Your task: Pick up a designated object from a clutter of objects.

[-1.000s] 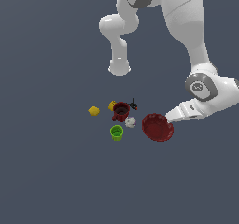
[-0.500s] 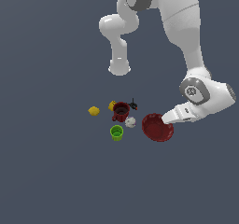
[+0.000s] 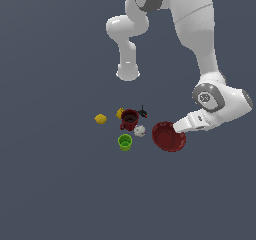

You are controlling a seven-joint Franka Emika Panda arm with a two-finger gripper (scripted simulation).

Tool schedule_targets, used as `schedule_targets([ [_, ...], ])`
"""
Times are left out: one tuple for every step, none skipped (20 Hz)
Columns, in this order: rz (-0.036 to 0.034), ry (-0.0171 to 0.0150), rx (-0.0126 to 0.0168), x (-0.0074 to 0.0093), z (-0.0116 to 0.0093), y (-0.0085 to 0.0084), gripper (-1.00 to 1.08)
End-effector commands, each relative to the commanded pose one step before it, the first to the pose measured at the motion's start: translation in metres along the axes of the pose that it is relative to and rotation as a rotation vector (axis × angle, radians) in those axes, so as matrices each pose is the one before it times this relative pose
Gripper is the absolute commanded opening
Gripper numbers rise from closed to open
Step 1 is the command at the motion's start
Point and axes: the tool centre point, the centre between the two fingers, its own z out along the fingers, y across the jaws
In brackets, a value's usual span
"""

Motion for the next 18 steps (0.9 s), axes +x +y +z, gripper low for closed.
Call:
schedule_targets([
  [0.00016,0.00008,0.00012,-0.00036,-0.00042,0.00087,-1.0],
  [0.0,0.0,0.0,-0.00048,-0.00048,0.00108,-1.0],
  [0.0,0.0,0.0,-0.00067,-0.00068,0.00151,-1.0],
  [-0.00015,-0.00006,-0.00067,-0.00086,-0.00081,0.00173,-1.0],
  [0.0,0.0,0.0,-0.00106,-0.00108,0.0024,-1.0],
  [0.0,0.0,0.0,-0.00126,-0.00128,0.00284,-1.0],
  [0.0,0.0,0.0,-0.00146,-0.00148,0.00329,-1.0],
  [0.0,0.0,0.0,-0.00166,-0.00169,0.00375,-1.0],
  [0.0,0.0,0.0,-0.00186,-0.0019,0.00421,-1.0],
  [0.0,0.0,0.0,-0.00207,-0.00211,0.00468,-1.0],
  [0.0,0.0,0.0,-0.00228,-0.00233,0.00515,-1.0],
  [0.0,0.0,0.0,-0.00249,-0.00255,0.00564,-1.0],
  [0.00061,-0.00024,-0.00022,-0.00264,-0.00265,0.0064,-1.0],
  [0.0,0.0,0.0,-0.00292,-0.00301,0.00663,-1.0],
  [0.0,0.0,0.0,-0.00315,-0.00325,0.00715,-1.0],
  [0.0,0.0,0.0,-0.00338,-0.0035,0.00767,-1.0],
  [0.0,0.0,0.0,-0.00361,-0.00375,0.00821,-1.0],
  [0.0,0.0,0.0,-0.00385,-0.00401,0.00877,-1.0],
])
